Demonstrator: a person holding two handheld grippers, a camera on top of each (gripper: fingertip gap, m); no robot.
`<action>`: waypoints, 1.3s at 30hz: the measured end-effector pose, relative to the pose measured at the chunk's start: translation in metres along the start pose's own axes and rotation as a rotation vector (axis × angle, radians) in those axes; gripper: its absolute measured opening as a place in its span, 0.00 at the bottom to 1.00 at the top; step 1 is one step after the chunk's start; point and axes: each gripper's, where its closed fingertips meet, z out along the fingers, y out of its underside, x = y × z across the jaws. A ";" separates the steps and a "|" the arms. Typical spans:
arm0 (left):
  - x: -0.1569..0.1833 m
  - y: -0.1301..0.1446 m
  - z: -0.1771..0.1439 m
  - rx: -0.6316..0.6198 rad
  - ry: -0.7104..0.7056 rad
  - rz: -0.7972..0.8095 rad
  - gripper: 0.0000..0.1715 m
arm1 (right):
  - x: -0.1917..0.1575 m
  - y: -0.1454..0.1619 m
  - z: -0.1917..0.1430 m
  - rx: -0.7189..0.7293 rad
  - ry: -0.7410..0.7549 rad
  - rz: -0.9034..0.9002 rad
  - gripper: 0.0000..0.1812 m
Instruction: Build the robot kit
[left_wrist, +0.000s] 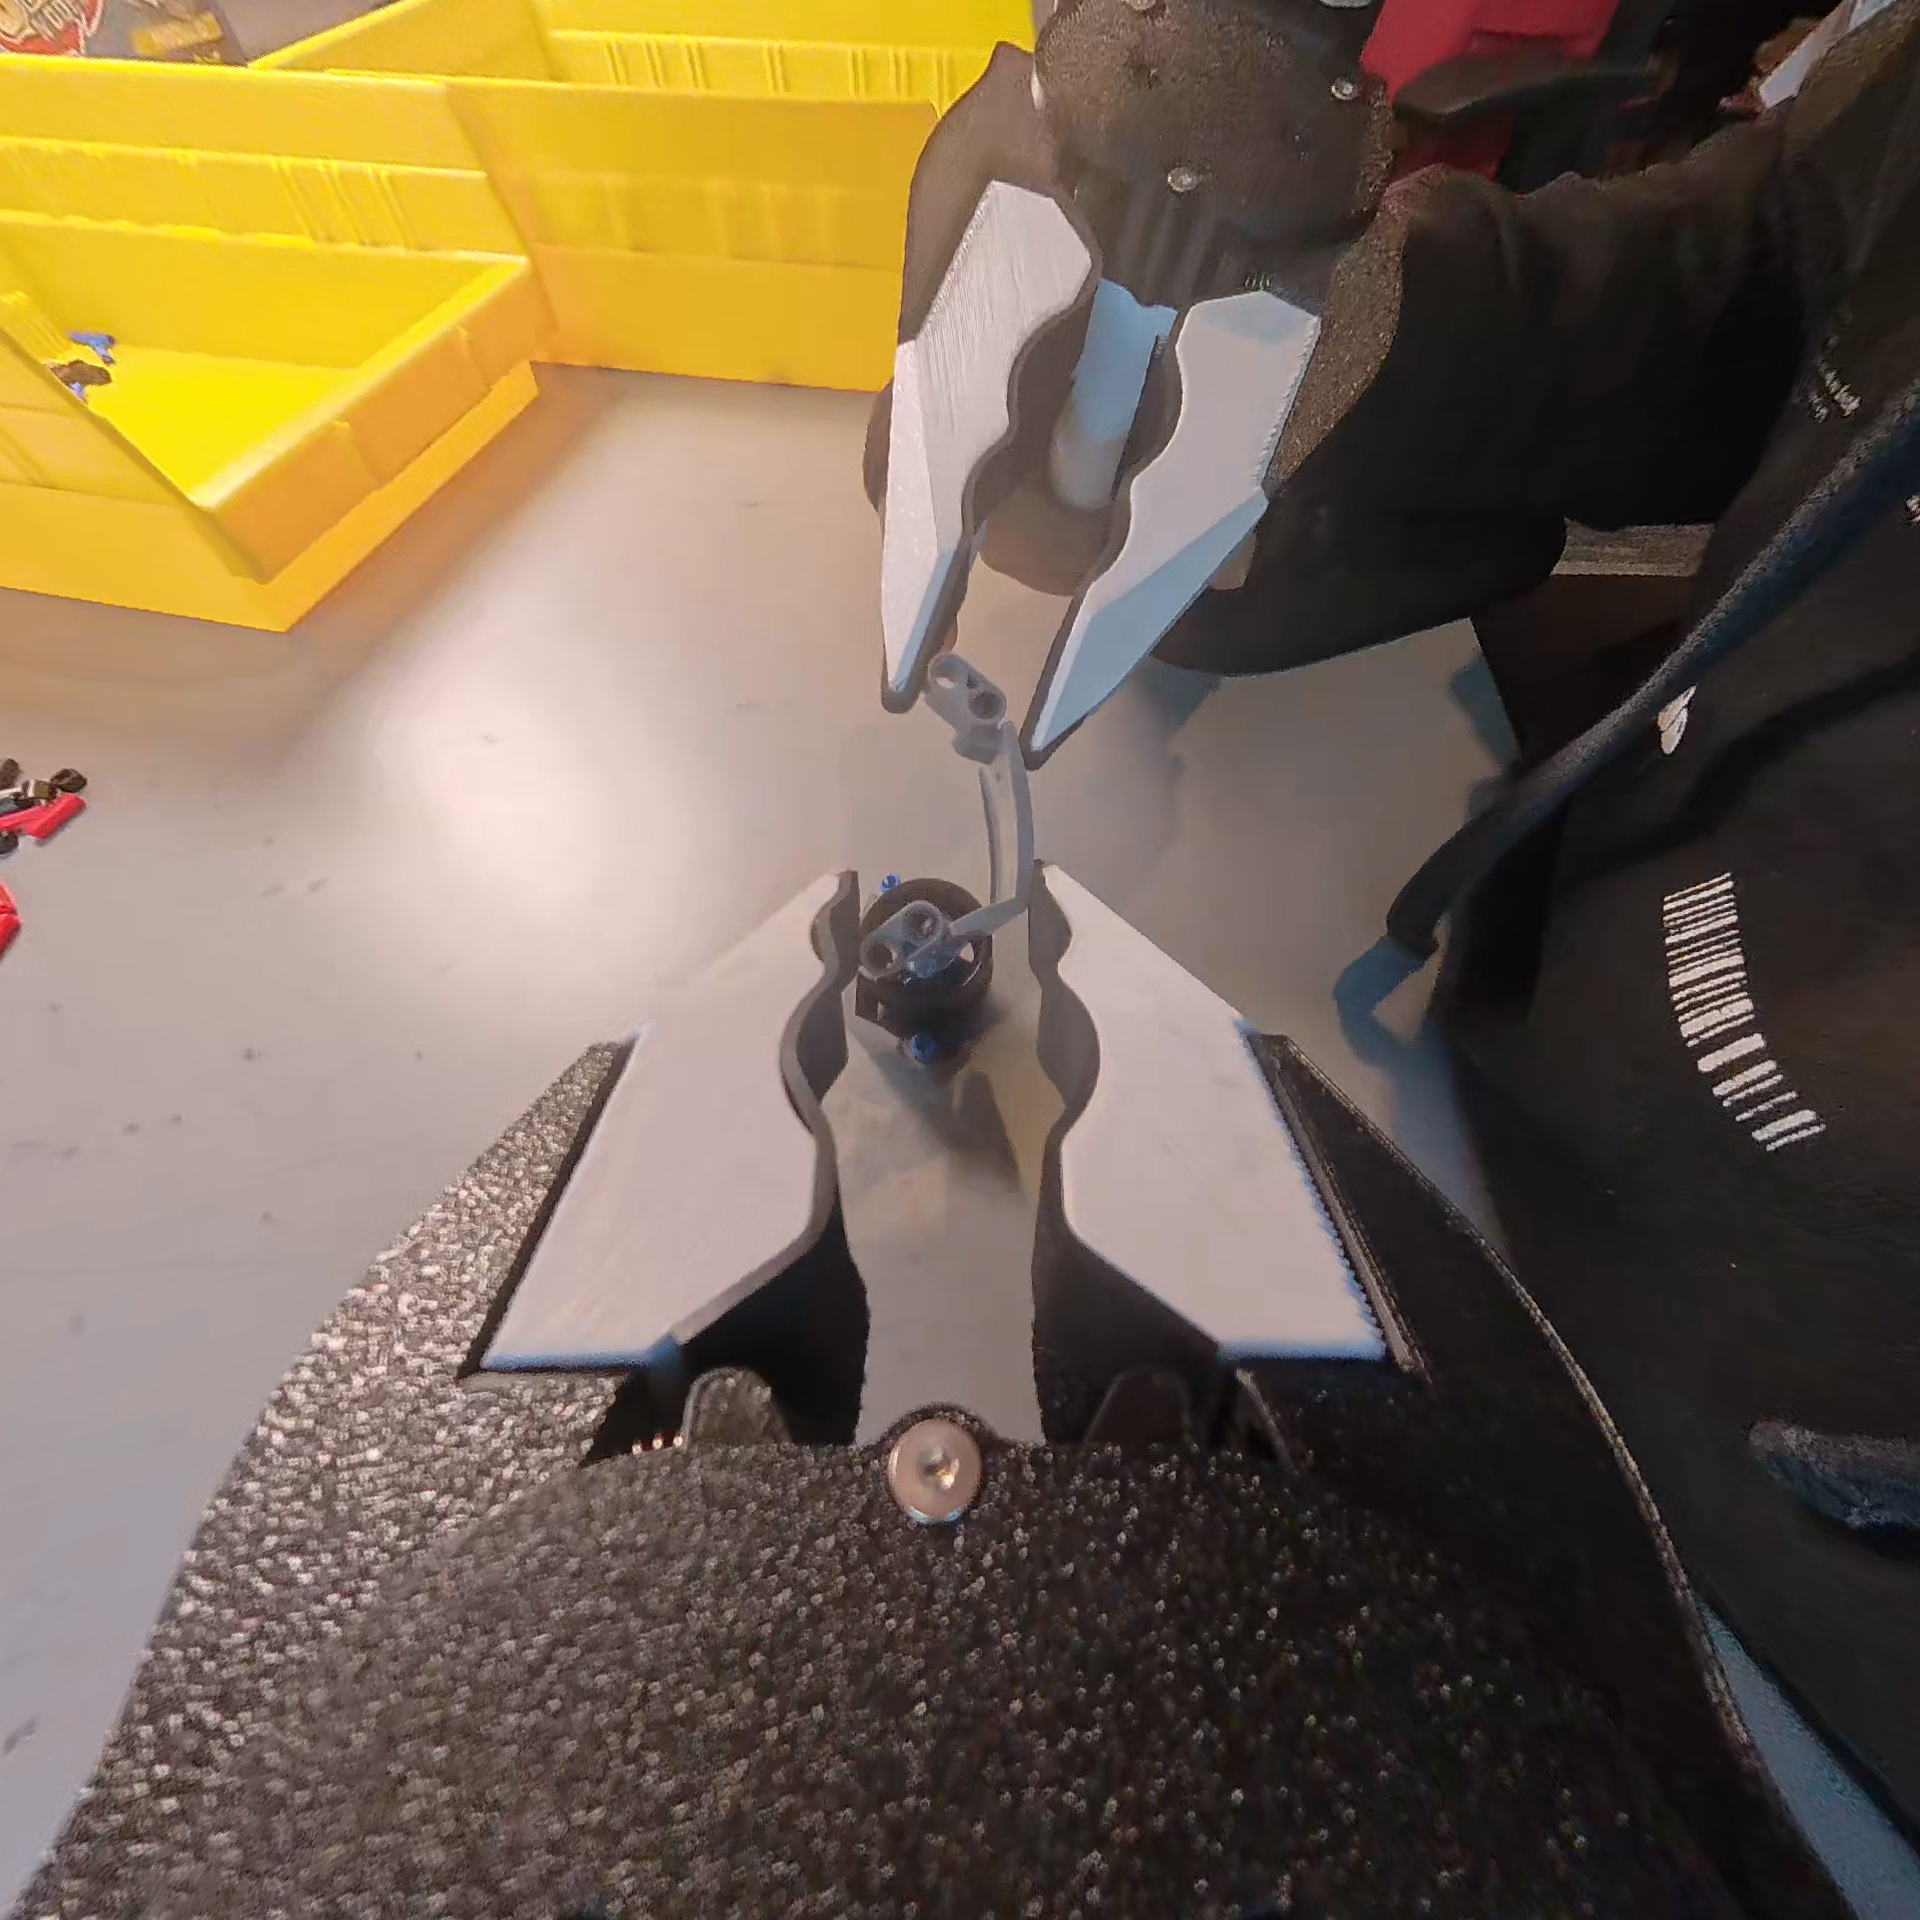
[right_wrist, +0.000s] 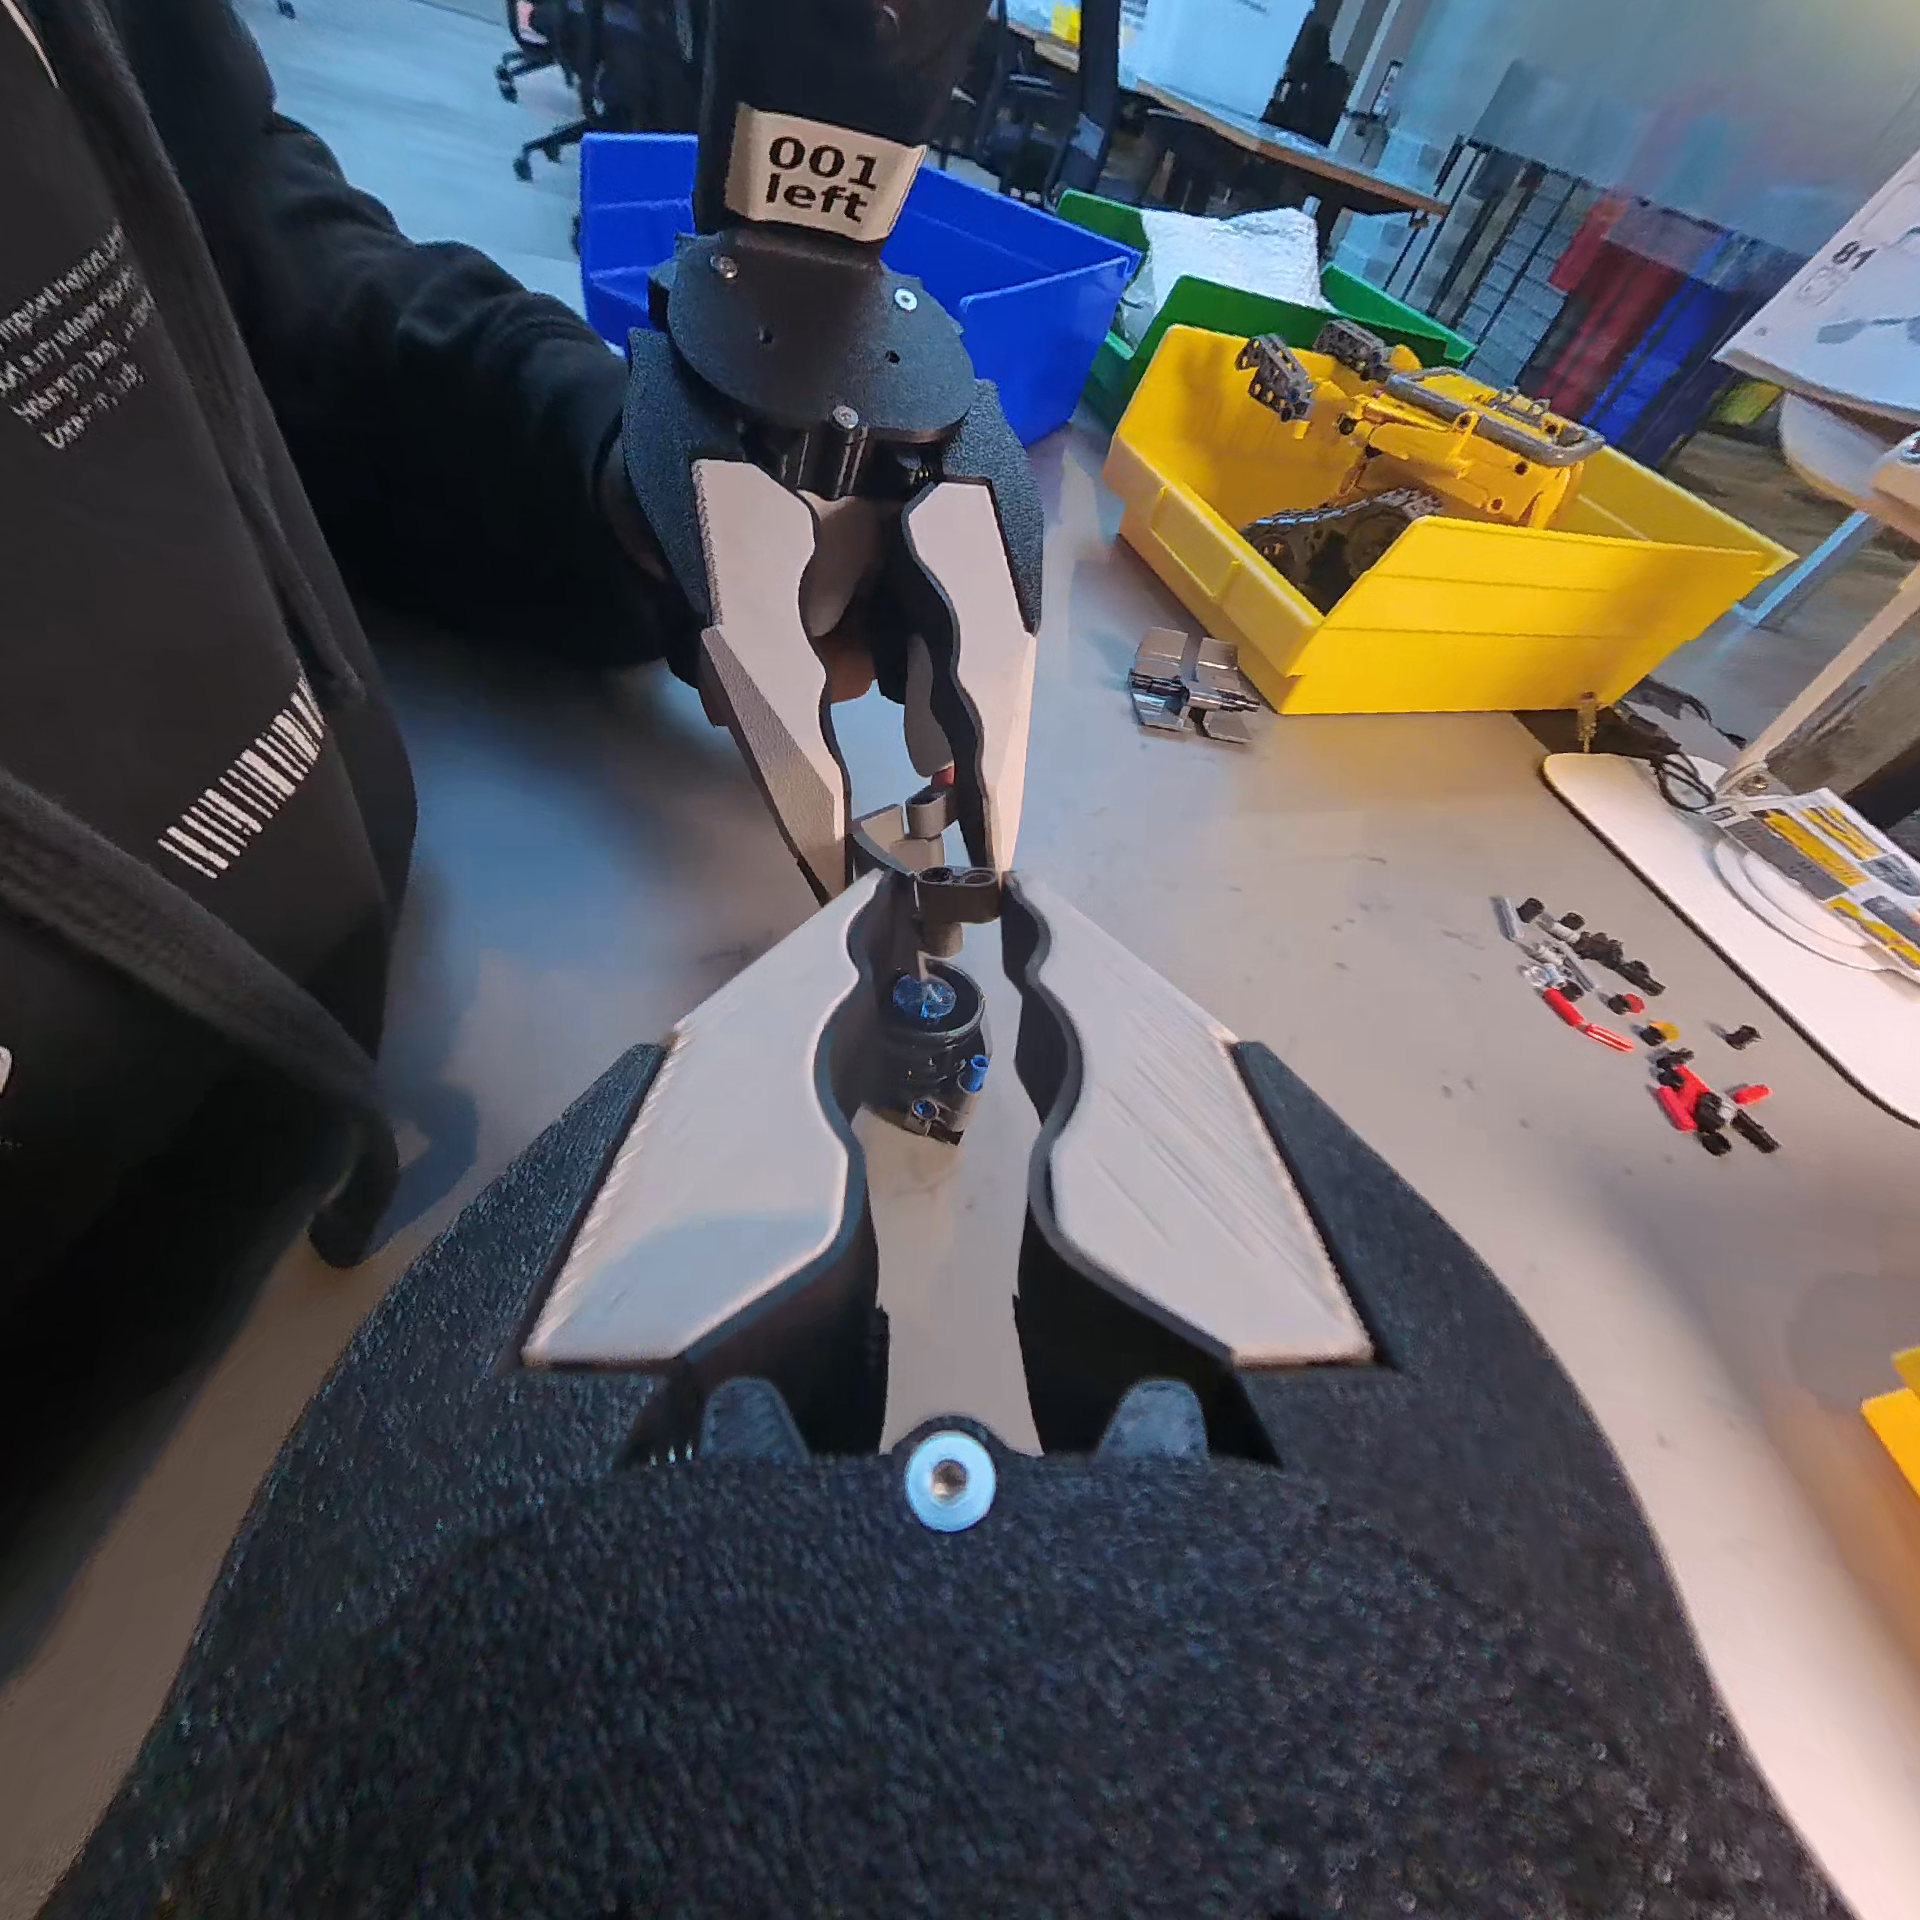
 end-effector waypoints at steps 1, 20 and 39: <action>0.001 0.000 0.000 0.003 0.005 -0.007 0.18 | -0.001 0.000 0.000 0.000 -0.016 0.008 0.10; -0.005 0.008 -0.001 -0.038 -0.011 -0.050 0.18 | 0.004 -0.006 -0.001 0.016 -0.061 0.005 0.15; 0.069 -0.036 -0.045 0.232 0.520 -0.038 0.04 | -0.067 -0.039 -0.021 -0.067 -0.973 0.082 0.01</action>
